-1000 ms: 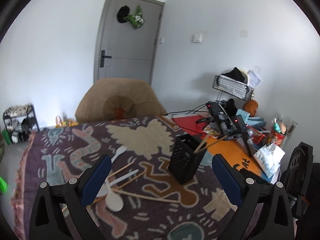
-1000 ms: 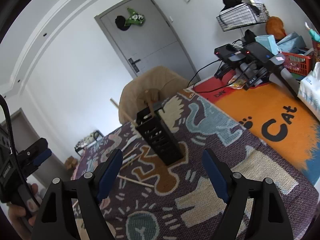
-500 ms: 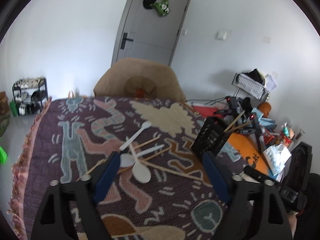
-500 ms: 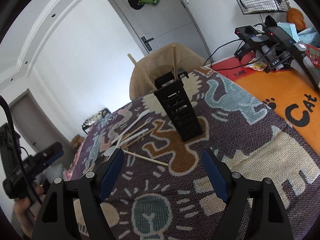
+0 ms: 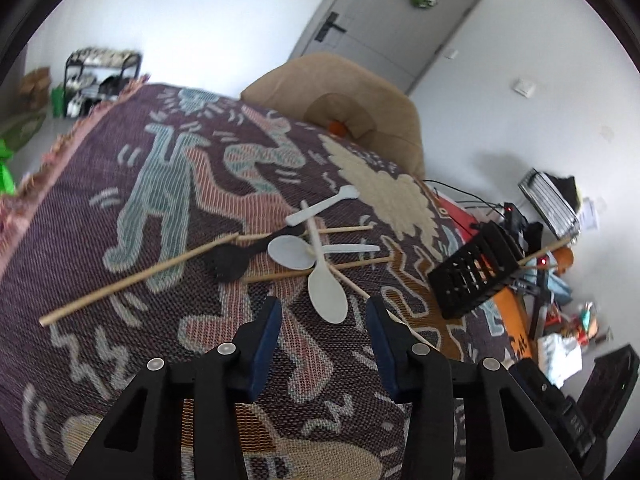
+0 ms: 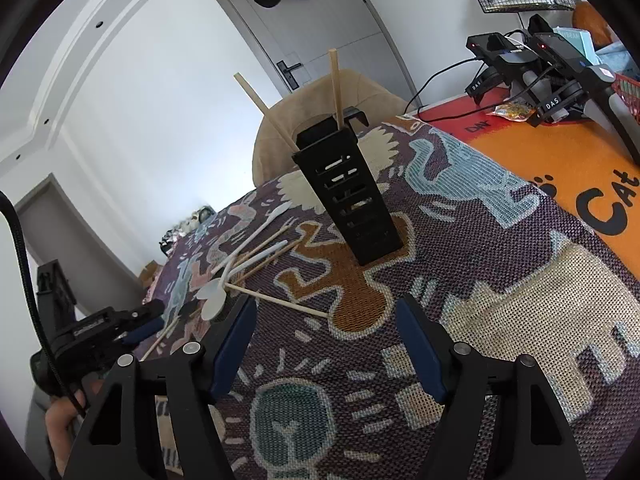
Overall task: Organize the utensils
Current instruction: 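Move the left gripper to the white plastic spoons and close on them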
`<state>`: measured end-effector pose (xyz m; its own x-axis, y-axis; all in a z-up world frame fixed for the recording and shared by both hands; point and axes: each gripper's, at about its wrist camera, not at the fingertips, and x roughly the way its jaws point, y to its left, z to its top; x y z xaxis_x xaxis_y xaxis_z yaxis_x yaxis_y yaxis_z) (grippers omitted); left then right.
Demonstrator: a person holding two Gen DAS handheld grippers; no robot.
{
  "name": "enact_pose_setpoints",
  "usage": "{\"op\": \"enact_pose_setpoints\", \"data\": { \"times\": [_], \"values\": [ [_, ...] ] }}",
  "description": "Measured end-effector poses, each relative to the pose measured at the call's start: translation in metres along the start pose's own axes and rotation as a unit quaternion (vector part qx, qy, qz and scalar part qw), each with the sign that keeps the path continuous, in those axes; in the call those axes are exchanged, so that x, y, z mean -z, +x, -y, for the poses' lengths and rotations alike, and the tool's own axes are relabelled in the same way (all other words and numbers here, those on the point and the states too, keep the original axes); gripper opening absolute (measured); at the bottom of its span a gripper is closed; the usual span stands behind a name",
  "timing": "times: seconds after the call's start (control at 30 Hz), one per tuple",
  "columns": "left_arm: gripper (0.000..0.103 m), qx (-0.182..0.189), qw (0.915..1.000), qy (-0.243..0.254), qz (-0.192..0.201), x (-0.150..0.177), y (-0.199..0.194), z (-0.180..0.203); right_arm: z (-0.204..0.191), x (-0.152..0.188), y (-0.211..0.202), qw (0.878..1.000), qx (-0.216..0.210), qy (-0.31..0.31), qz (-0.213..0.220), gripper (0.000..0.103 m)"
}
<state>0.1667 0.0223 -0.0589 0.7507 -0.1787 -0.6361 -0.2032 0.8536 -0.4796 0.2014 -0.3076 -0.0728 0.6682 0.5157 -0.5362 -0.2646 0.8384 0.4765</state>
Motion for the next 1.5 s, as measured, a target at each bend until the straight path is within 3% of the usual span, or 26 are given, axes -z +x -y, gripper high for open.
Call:
{"op": "enact_pose_setpoints", "data": {
  "times": [0.47,0.8,0.83,0.9,0.97,1.23,1.4,1.5],
  "values": [
    [0.041,-0.018,0.997,-0.072,-0.019,0.014,0.043,0.014,0.018,0.0,-0.009,1.0,-0.002,0.016,0.008,0.073],
    [0.041,-0.074,0.9962,-0.012,-0.045,0.021,0.072,0.034,0.021,0.0,-0.009,1.0,-0.003,0.021,0.007,0.073],
    [0.04,-0.078,0.9958,-0.012,-0.046,0.021,0.074,0.033,0.021,0.0,-0.009,1.0,-0.003,0.02,0.007,0.073],
    [0.026,-0.085,0.9954,-0.013,-0.042,0.018,0.074,0.028,0.019,0.0,-0.008,1.0,-0.002,0.018,0.006,0.073],
    [0.016,-0.081,0.9955,-0.027,-0.042,0.016,0.072,0.02,0.016,0.001,-0.005,1.0,-0.004,0.017,0.004,0.073],
    [0.015,-0.085,0.9945,-0.056,-0.025,0.007,0.055,-0.014,0.003,0.004,0.004,1.0,-0.005,0.002,-0.006,0.073],
    [0.014,-0.057,0.995,-0.08,-0.021,0.001,0.048,-0.026,0.001,0.005,0.006,1.0,-0.004,0.002,-0.008,0.073],
    [0.015,-0.012,0.9936,-0.111,-0.013,0.001,0.041,-0.032,0.002,0.004,0.007,1.0,-0.004,0.005,-0.01,0.073]
  ]
}}
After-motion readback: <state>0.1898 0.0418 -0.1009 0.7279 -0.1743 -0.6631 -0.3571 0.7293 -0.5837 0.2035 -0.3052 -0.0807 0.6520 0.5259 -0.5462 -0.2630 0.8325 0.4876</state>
